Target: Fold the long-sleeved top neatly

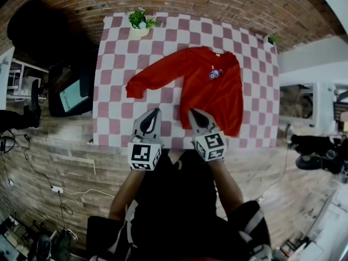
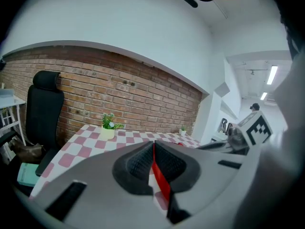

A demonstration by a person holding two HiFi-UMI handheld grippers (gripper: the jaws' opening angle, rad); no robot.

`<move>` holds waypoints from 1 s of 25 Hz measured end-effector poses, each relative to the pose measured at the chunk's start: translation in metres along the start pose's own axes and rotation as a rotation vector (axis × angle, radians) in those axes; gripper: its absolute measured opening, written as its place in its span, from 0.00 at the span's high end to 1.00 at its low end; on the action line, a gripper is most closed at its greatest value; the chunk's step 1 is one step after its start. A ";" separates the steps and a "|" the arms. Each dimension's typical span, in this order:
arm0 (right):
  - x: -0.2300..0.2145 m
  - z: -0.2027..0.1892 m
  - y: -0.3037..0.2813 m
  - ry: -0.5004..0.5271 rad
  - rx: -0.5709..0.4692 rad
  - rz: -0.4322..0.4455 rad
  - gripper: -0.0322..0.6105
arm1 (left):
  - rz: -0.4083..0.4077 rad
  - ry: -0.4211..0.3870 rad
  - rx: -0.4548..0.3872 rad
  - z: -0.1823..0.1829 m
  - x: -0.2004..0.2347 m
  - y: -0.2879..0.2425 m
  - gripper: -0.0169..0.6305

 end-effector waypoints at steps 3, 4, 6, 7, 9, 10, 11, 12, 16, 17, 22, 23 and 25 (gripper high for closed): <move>0.026 0.020 0.003 0.012 -0.068 0.013 0.94 | 0.016 0.014 0.014 -0.009 0.025 0.007 0.96; 0.035 0.028 0.003 0.025 -0.086 0.024 0.94 | 0.028 0.018 0.020 -0.012 0.033 0.009 0.96; 0.050 0.038 0.001 0.044 -0.107 0.044 0.94 | 0.058 0.029 0.031 -0.020 0.050 0.012 0.96; 0.055 0.042 0.000 0.048 -0.112 0.052 0.94 | 0.073 0.036 0.039 -0.025 0.057 0.012 0.96; 0.064 0.047 -0.004 0.049 -0.112 0.067 0.94 | 0.100 0.049 0.060 -0.036 0.071 0.010 0.96; 0.067 0.050 -0.006 0.049 -0.112 0.074 0.94 | 0.112 0.055 0.072 -0.043 0.078 0.008 0.96; 0.070 0.052 -0.009 0.051 -0.112 0.081 0.94 | 0.124 0.063 0.084 -0.049 0.085 0.005 0.96; 0.073 0.054 -0.013 0.055 -0.113 0.089 0.94 | 0.134 0.071 0.096 -0.056 0.092 0.002 0.96; 0.077 0.059 -0.027 0.081 -0.111 0.119 0.94 | 0.162 0.103 0.143 -0.083 0.114 -0.009 0.95; 0.077 0.060 -0.030 0.083 -0.106 0.124 0.94 | 0.171 0.118 0.154 -0.088 0.119 -0.012 0.95; 0.073 0.067 -0.045 0.100 -0.086 0.143 0.94 | 0.186 0.164 0.233 -0.122 0.138 -0.035 0.88; 0.073 0.068 -0.048 0.100 -0.081 0.149 0.94 | 0.185 0.168 0.252 -0.129 0.141 -0.039 0.85; 0.073 0.071 -0.052 0.085 -0.065 0.160 0.94 | 0.189 0.177 0.292 -0.145 0.147 -0.048 0.83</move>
Point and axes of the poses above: the fingertips, and each gripper's own axes: y backward along the fingers, x to its left, z out of its top, the point moved 4 cm from there along y, backward along the fingers, and after that the axes turned 10 degrees about -y, right-handed, at the moved point
